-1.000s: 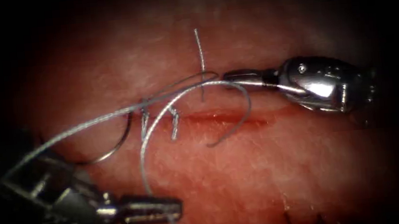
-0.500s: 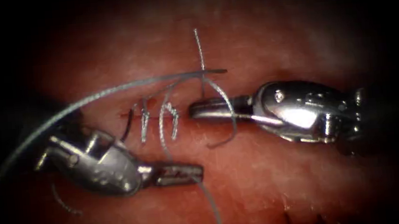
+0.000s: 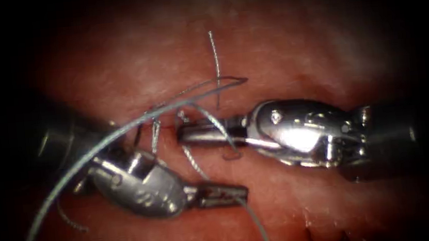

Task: Wound Closure

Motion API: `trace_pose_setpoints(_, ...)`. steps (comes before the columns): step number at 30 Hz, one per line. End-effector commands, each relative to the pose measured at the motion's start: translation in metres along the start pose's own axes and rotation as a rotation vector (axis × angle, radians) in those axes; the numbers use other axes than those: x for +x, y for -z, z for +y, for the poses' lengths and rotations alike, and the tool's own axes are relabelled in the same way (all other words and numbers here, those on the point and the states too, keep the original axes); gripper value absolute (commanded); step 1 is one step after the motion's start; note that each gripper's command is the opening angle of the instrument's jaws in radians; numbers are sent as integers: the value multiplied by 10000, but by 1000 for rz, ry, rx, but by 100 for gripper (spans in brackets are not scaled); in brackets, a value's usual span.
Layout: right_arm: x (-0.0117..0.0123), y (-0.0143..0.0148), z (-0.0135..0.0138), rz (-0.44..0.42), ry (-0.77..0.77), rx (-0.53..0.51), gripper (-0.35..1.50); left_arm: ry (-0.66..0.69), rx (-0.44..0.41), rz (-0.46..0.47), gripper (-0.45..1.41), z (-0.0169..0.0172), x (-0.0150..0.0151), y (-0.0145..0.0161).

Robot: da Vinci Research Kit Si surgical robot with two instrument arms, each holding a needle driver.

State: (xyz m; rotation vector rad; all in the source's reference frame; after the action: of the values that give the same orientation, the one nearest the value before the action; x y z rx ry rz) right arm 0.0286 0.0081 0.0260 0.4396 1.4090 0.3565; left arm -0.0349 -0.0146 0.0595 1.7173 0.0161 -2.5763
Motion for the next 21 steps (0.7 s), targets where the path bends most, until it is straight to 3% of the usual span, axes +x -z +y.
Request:
trace_pose_setpoints(1, -10, -15, -8, 0, 0, 2, -35, 3, -5, -1, -45, 11, -1, -6)
trace_pose_setpoints(11, -22, -43, -15, -5, 11, -27, -30, 6, -39, 9, -45, 18, 16, -10)
trace_pose_setpoints(16, -23, -43, -8, -20, 21, -88, 66, -16, -54, 11, -45, 27, 38, -4)
trace_pose_setpoints(18, -24, -44, -8, -21, 39, -98, 81, -30, -58, 12, -45, 28, 47, -1)
trace_pose_setpoints(21, -26, -42, -9, -47, 51, -99, 88, -59, -63, 15, -45, 29, 60, 7)
